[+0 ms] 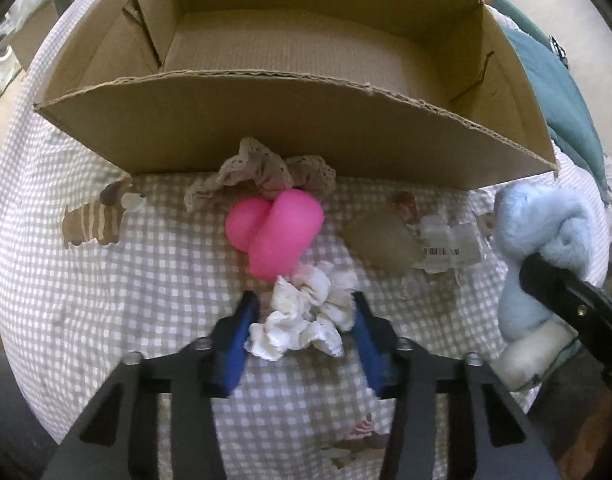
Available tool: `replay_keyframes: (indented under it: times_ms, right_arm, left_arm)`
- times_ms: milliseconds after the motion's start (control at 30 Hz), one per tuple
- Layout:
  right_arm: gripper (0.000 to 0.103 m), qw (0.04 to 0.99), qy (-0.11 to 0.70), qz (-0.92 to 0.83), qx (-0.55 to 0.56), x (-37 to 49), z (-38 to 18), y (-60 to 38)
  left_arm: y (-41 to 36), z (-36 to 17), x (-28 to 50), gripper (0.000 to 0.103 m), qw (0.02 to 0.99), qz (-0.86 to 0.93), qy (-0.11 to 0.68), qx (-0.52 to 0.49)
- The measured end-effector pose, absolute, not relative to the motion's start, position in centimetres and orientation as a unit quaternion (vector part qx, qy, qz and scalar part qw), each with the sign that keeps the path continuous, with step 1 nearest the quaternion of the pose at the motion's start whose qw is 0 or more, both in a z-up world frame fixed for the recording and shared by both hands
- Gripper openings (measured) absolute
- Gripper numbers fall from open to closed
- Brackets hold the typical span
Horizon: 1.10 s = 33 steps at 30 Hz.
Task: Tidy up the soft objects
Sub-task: 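Grasp the crumpled white cloth with the left tool while the right tool holds the plush, then carry the white cloth and blue plush over the box with both tools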
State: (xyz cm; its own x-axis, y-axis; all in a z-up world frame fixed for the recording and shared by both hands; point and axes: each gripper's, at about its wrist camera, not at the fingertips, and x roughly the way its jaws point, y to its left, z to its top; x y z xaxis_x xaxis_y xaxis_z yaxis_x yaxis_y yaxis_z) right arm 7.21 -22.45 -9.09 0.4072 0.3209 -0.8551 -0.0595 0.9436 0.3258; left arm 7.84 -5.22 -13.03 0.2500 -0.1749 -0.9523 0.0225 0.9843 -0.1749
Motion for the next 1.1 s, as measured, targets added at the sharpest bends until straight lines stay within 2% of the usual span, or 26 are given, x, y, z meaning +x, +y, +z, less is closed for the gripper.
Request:
replay_keyframes:
  times_ms: [100,267,833,1100]
  right_arm:
    - [0.028,0.828,0.535,0.115,0.122,7.2,-9.3,-22.3]
    - [0.028,0.826,0.540,0.112,0.115,7.2,-9.6,-22.1]
    - [0.028,0.825,0.547,0.117,0.078,6.9,-10.3,-20.3]
    - [0.028,0.836,0.524,0.138,0.085,6.1,-8.5,-19.9]
  left_arm:
    - [-4.6,-12.6,7.4,0.031,0.786,-0.069,0.609,-0.081]
    - [-3.2,-11.6,5.7,0.025,0.784,-0.074,0.608,-0.105]
    - [1.1,-8.3,2.4,0.025,0.805,-0.002,0.584,-0.100]
    - [3.1,-5.6,2.4,0.025,0.821,0.032,0.558,-0.113]
